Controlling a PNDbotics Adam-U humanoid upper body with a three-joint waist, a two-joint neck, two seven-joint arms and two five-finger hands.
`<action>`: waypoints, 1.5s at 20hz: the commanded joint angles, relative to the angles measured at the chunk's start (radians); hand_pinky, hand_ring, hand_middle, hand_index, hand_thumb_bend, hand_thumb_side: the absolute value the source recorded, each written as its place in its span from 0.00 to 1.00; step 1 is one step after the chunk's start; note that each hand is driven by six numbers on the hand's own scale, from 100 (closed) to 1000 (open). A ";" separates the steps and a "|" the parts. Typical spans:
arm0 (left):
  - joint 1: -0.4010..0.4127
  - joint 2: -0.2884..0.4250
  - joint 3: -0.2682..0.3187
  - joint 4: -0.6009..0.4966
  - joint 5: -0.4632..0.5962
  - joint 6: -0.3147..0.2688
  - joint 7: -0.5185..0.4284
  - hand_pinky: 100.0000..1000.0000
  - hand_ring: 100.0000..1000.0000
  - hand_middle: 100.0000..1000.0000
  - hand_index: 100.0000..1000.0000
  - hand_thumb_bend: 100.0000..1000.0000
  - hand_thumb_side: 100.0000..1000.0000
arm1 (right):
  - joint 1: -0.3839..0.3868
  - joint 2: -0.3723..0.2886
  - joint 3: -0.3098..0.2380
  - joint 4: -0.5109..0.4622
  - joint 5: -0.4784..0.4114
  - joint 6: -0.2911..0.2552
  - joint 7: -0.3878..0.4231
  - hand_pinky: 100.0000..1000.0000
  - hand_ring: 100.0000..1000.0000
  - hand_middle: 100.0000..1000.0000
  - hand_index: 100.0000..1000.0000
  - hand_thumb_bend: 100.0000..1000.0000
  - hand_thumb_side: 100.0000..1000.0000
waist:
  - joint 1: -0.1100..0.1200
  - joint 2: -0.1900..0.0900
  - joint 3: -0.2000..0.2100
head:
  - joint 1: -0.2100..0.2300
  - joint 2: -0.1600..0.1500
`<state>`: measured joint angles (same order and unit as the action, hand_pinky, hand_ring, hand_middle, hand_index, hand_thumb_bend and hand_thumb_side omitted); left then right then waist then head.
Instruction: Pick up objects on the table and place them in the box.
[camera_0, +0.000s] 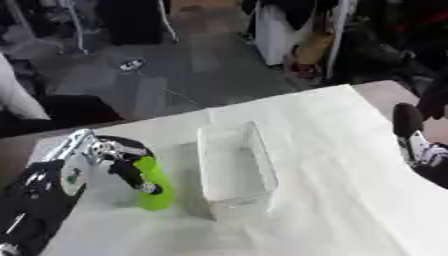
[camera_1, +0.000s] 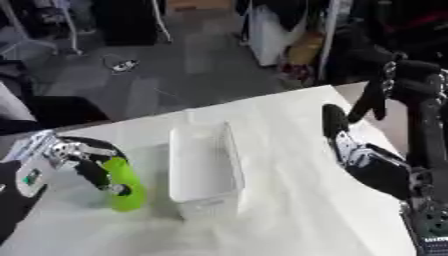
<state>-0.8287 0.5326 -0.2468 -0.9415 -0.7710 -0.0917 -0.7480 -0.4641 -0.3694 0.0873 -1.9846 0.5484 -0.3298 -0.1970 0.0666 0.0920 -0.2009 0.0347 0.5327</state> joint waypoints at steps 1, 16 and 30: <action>-0.013 0.014 0.006 -0.019 0.000 -0.003 0.069 0.00 0.02 0.24 0.43 0.00 0.63 | -0.017 -0.010 -0.004 -0.015 -0.004 -0.001 0.002 0.04 0.22 0.22 0.29 0.23 0.38 | -0.005 -0.012 0.000 | -0.004 -0.010; -0.021 0.028 0.018 -0.073 -0.021 -0.015 0.102 0.00 0.00 0.00 0.25 0.00 0.60 | -0.010 -0.014 -0.003 -0.015 -0.003 -0.001 0.002 0.04 0.22 0.22 0.29 0.22 0.38 | -0.004 -0.013 0.006 | -0.004 -0.009; -0.051 0.057 0.039 -0.206 0.014 0.031 0.048 0.00 0.00 0.00 0.24 0.00 0.59 | -0.006 -0.018 -0.004 -0.015 -0.002 0.001 0.000 0.04 0.22 0.22 0.29 0.23 0.38 | 0.000 -0.019 0.011 | -0.010 -0.008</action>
<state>-0.8510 0.5530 -0.2235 -1.1219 -0.7652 -0.0627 -0.7070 -0.4632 -0.3696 0.0892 -1.9846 0.5484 -0.3296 -0.1969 0.0679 0.0896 -0.1907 0.0341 0.5325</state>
